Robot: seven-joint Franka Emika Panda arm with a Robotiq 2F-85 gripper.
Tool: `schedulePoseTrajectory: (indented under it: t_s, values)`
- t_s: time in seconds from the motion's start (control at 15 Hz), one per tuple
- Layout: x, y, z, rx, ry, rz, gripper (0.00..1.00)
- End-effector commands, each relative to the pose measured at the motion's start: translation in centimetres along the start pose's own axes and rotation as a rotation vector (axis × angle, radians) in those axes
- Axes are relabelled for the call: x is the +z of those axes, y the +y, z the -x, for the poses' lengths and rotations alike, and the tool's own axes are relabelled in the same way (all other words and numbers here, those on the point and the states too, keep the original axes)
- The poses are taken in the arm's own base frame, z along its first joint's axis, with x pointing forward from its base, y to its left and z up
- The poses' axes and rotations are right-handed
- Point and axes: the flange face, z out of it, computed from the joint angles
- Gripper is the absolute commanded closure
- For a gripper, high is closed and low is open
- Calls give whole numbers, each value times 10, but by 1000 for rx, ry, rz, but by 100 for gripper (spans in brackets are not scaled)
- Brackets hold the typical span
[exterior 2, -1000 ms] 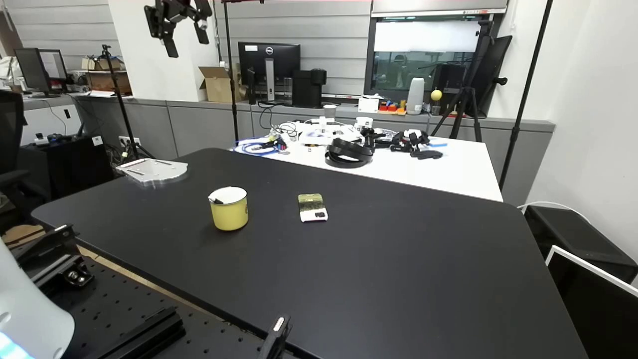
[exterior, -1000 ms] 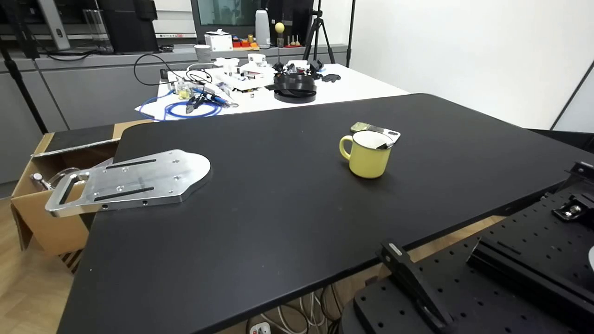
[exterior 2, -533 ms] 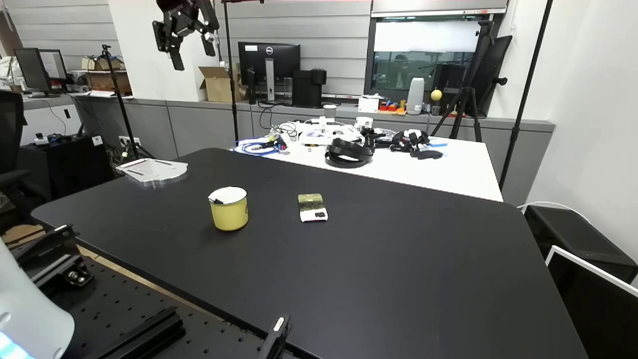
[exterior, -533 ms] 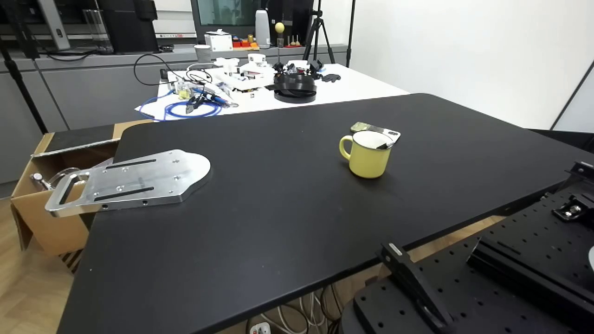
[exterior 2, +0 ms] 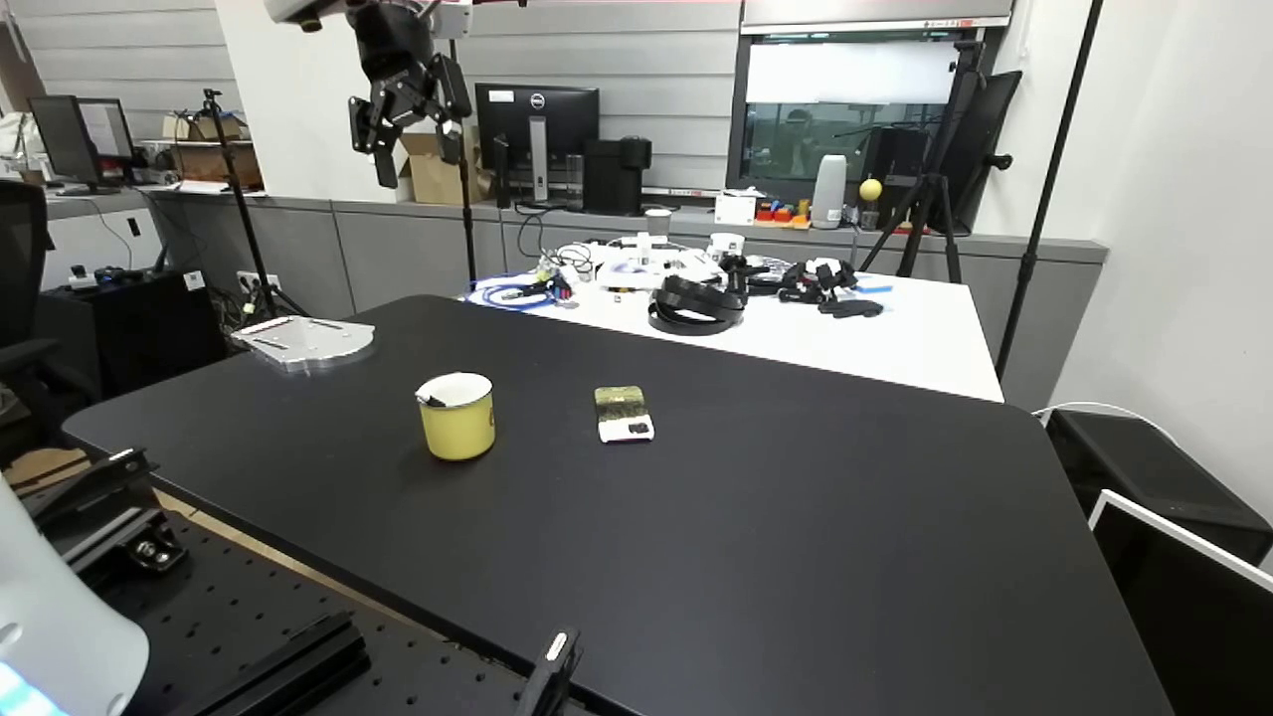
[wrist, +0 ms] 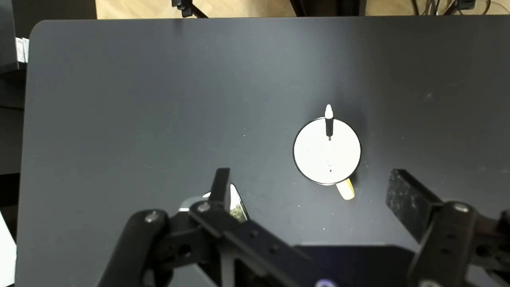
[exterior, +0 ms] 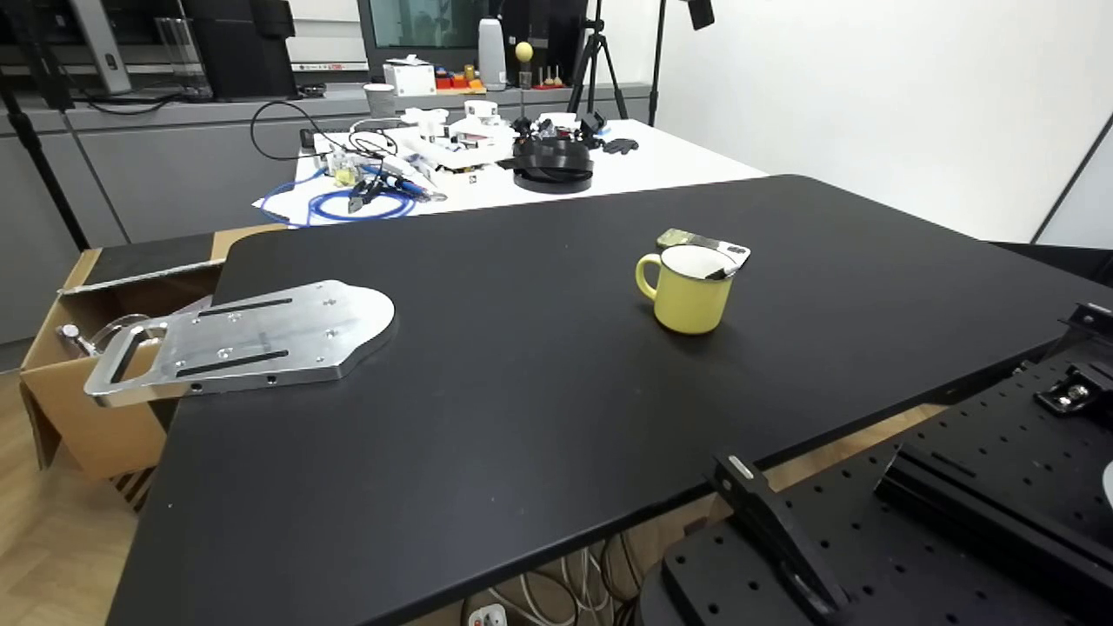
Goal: Pick up the pen from the yellow cup and put it on the table.
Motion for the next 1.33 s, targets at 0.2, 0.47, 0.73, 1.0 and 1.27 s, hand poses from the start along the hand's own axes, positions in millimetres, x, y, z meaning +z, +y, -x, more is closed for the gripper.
schedulePoseTrajectory:
  t_s: [0.2, 0.47, 0.73, 1.0, 1.27]
  values:
    - [32, -14, -34, -12, -127, -11, 0]
    - [64, -24, -46, -18, -218, -32, 0]
    - [91, -33, -53, -47, -270, -81, 0]
    - [114, -43, -58, -102, -288, -147, 0]
    - [136, -47, -62, -144, -314, -194, 0]
